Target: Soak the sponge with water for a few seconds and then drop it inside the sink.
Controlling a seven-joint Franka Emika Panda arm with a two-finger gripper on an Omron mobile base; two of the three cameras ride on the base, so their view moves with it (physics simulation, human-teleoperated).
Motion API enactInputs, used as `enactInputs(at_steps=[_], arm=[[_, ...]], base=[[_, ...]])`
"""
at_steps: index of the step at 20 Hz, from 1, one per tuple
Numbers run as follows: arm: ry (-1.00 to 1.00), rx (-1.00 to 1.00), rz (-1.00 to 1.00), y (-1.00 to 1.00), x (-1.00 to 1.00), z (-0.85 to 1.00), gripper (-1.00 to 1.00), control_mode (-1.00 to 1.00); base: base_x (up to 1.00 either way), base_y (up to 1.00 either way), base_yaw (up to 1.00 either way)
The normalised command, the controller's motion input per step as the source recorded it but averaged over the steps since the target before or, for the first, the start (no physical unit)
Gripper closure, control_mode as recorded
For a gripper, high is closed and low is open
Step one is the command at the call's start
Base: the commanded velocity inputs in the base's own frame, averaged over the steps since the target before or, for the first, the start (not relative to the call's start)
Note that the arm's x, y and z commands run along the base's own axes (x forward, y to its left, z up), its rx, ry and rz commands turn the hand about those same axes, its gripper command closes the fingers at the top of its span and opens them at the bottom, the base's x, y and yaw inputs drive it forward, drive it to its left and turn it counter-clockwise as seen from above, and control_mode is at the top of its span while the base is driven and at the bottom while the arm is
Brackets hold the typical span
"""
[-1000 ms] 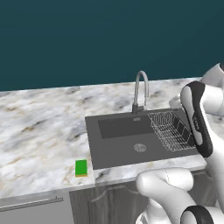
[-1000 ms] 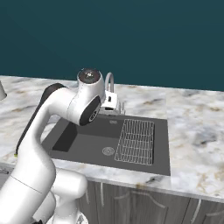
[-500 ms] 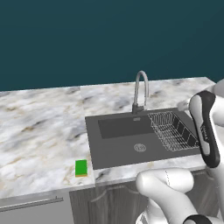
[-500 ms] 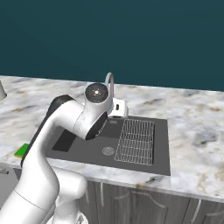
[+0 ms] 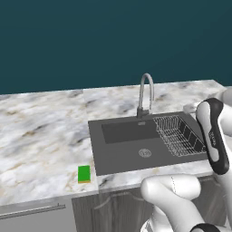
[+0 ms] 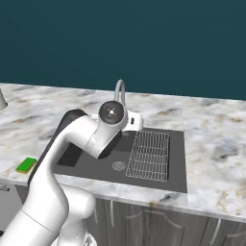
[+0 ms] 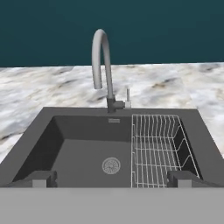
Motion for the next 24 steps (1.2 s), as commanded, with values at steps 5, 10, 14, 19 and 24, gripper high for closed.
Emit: enactInputs(at_steps=[5, 10, 14, 19, 24], arm=[[-0.03, 0.04, 0.00, -0.02, 0.36, 0.00, -1.00, -1.00], [-0.01, 0.02, 0.00, -0.03, 0.25, 0.00, -1.00, -1.00], [0.00, 0.00, 0.00, -0.10, 0.00, 0.00, -1.00, -1.00], [-0.01, 0.00, 0.00, -0.10, 0.03, 0.00, -1.00, -1.00], [-0.10, 0.00, 0.01, -0.05, 0.13, -0.15, -1.00, -1.00]], base=[[0.00, 0.00, 0.00], [0.00, 0.00, 0.00], [0.00, 0.00, 0.00], [0.00, 0.00, 0.00], [0.00, 0.00, 0.00]])
